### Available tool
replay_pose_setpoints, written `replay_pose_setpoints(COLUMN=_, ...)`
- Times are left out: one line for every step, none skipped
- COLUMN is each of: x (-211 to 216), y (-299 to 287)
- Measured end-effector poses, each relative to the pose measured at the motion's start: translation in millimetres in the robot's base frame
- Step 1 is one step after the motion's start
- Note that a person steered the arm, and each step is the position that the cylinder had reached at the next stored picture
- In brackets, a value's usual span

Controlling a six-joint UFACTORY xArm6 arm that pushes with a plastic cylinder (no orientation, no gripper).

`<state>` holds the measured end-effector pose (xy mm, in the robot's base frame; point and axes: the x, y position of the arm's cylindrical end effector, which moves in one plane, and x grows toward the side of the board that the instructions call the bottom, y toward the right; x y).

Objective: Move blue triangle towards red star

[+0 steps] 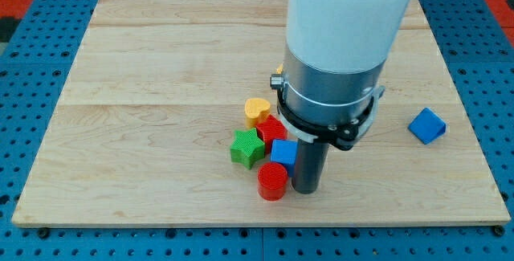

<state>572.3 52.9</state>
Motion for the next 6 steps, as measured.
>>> replay_pose_setpoints(x=-5.9, y=0.0)
replay_pose_setpoints(x=-15.6, y=-6.8)
replay_pose_setpoints(x=-14.5, y=-0.8)
replay_pose_setpoints(x=2.7, y=45.4)
replay_pose_setpoints(x=18.5, y=83.6)
replay_pose_setpoints(x=22.8, y=90.7)
